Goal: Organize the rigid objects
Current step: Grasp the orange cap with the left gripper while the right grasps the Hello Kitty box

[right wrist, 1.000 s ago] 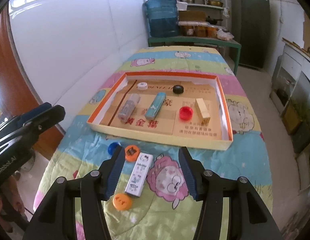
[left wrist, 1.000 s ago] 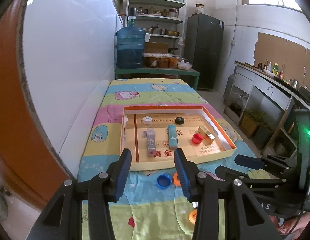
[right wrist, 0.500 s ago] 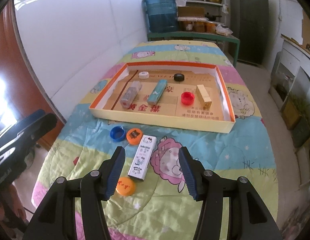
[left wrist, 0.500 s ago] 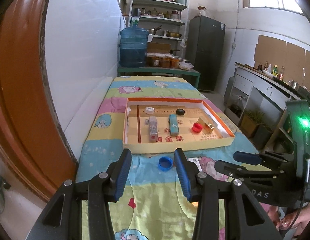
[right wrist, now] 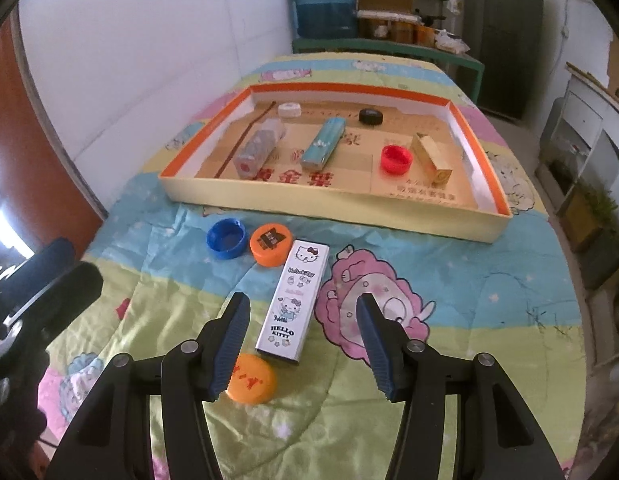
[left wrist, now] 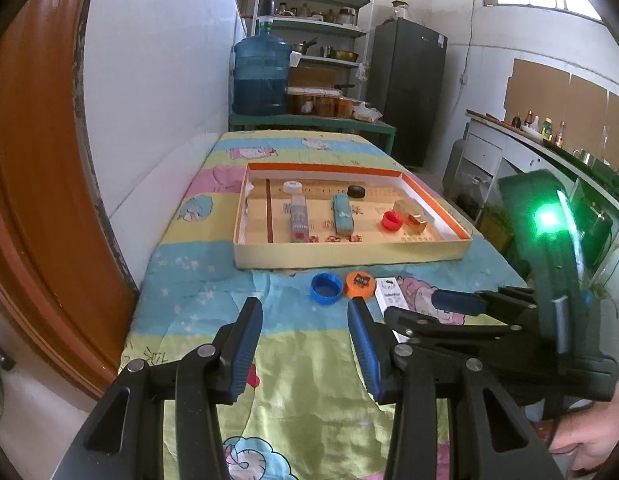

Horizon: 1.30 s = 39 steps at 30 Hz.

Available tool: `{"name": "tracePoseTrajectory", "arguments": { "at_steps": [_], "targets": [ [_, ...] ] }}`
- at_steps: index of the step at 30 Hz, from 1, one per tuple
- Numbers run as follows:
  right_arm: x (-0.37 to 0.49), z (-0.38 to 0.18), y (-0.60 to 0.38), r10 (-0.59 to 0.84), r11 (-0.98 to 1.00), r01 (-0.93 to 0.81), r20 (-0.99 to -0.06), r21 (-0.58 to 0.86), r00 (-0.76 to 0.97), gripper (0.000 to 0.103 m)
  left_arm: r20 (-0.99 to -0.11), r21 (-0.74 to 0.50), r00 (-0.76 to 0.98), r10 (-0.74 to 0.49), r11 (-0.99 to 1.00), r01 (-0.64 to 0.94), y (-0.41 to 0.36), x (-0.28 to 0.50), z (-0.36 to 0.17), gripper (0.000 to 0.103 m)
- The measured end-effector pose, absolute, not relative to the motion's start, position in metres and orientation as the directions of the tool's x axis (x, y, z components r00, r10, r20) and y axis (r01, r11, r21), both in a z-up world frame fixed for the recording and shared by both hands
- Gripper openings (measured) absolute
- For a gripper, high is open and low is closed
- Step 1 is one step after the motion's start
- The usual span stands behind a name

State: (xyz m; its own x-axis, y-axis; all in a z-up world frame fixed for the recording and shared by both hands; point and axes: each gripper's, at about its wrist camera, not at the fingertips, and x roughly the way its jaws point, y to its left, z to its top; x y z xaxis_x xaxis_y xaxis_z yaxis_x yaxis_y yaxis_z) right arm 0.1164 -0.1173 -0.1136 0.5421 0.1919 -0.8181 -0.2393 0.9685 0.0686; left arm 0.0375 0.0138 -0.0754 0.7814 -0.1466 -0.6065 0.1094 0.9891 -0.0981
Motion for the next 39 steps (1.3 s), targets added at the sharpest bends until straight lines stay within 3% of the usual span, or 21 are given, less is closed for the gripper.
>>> {"name": "tracePoseTrajectory", "arguments": {
  "at_steps": [10,13,16,28,39],
  "targets": [
    [0.131,-0.129,-0.104,0.137,0.971,-0.237,-0.825,0.004,0.548,0.056,-0.623,-0.112,0.766,-0.161,0.987,0.116,0.016,0.042,-0.086,0.044],
    [0.133,-0.131,-0.103,0.132,0.971,-0.241,-0.825,-0.005,0.549,0.037,-0.627,-0.115,0.759,-0.175,0.985,0.132,0.013,0.043,-0.088,0.044],
    [0.133,-0.131,-0.106,0.135,0.969,-0.247,-0.822,-0.007,0.553,0.027,-0.631,-0.119,0.75,-0.198,0.98,0.159,0.008,0.044,-0.09,0.044],
    [0.134,-0.13,-0.149,0.131,0.978,-0.207,-0.819,0.016,0.559,0.027,-0.671,-0.141,0.664,-0.329,0.936,0.322,-0.03,0.045,-0.108,0.045],
    [0.128,-0.13,-0.169,0.135,0.982,-0.185,-0.813,0.034,0.567,0.027,-0.718,-0.101,0.62,-0.316,0.929,0.355,-0.054,0.051,-0.128,0.045]
  ]
}}
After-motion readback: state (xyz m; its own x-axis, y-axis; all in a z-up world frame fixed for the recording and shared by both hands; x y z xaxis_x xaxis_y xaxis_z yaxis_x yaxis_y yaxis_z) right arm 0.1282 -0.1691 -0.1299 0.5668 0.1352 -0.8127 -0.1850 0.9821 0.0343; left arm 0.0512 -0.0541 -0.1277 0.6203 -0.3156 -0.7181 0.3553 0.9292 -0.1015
